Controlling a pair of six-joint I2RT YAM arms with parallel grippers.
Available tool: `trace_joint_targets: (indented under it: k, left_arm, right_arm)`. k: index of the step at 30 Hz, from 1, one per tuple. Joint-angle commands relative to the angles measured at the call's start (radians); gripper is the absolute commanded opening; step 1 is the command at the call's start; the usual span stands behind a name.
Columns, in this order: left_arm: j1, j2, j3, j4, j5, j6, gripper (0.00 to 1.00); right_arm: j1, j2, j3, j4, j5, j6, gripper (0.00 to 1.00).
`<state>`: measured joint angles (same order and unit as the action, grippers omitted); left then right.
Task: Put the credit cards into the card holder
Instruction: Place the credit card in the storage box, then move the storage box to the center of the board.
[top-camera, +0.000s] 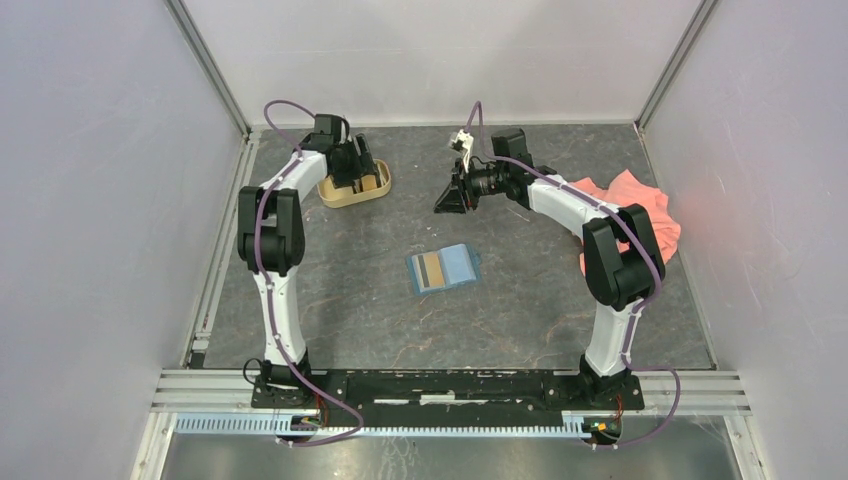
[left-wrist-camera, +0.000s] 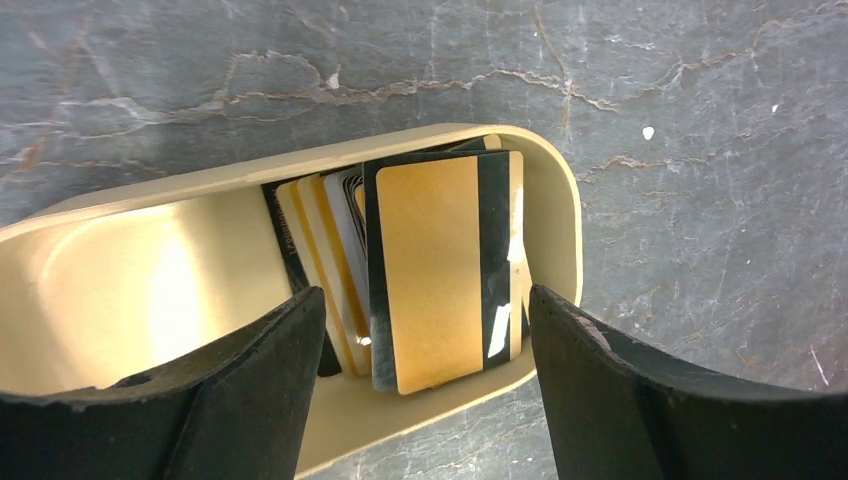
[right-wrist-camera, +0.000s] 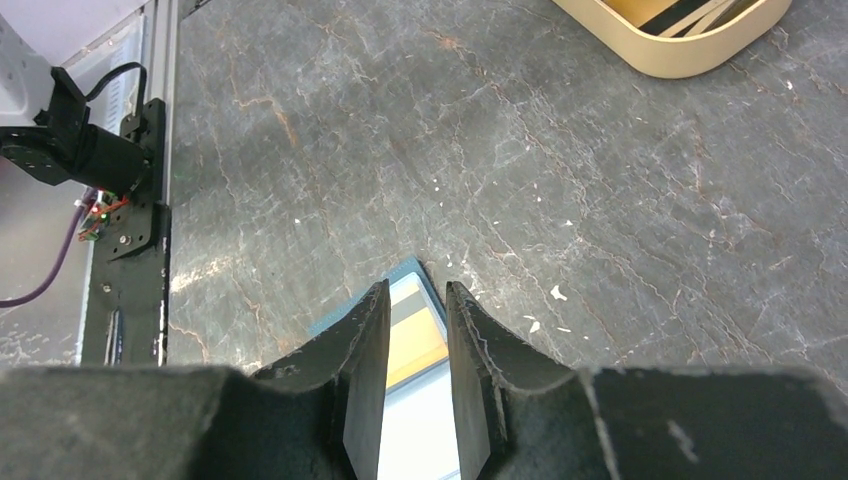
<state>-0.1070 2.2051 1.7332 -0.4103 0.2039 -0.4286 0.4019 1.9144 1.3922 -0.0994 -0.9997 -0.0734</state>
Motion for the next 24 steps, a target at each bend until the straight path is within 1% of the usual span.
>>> trace_joint_targets:
  k: [1,5,7,8,9,10,12,14,15,16,18,21,24]
  left_arm:
    - [0.000,-0.137,-0.018,0.037,-0.106,0.070,0.81]
    - [0.005,-0.229,-0.123,0.130,-0.184,0.113,0.85]
    - [0.013,-0.265,-0.174,0.170,-0.195,0.121,0.85]
    - [0.019,-0.266,-0.185,0.173,-0.187,0.121,0.83]
    - [0.026,-0.260,-0.184,0.166,-0.166,0.123,0.73]
    - [0.030,-0.252,-0.177,0.156,-0.131,0.129,0.65]
    - [0.030,-0.229,-0.148,0.116,-0.046,0.161,0.63]
    - [0.024,-0.216,-0.123,0.074,0.059,0.225,0.64]
    - [0.015,-0.219,-0.114,0.049,0.080,0.268,0.65]
    - [0.004,-0.228,-0.114,0.031,0.083,0.320,0.67]
    - [-0.013,-0.251,-0.121,0.011,0.052,0.410,0.70]
    - [-0.026,-0.260,-0.108,-0.028,0.000,0.570,0.76]
    - [-0.042,-0.221,-0.084,-0.089,0.004,0.728,0.77]
  right_arm:
    - [0.001,-0.020,0.019,-0.026,0.033,-0.060,0.33]
    - [0.016,0.017,0.069,-0.060,0.116,-0.106,0.33]
    - [0.031,0.049,0.118,-0.101,0.145,-0.124,0.31]
    - [0.037,0.064,0.138,-0.119,0.147,-0.128,0.30]
    - [0.041,0.069,0.146,-0.125,0.145,-0.127,0.29]
    - [0.045,0.069,0.143,-0.124,0.147,-0.122,0.27]
    - [0.047,0.060,0.129,-0.125,0.151,-0.121,0.27]
    - [0.047,0.042,0.114,-0.140,0.161,-0.140,0.27]
    - [0.046,0.032,0.102,-0.147,0.166,-0.148,0.27]
    - [0.046,0.022,0.090,-0.146,0.167,-0.153,0.28]
    - [0.043,0.006,0.071,-0.147,0.162,-0.159,0.28]
    - [0.041,-0.014,0.060,-0.164,0.145,-0.177,0.29]
    - [0.038,-0.051,0.023,-0.165,0.131,-0.212,0.31]
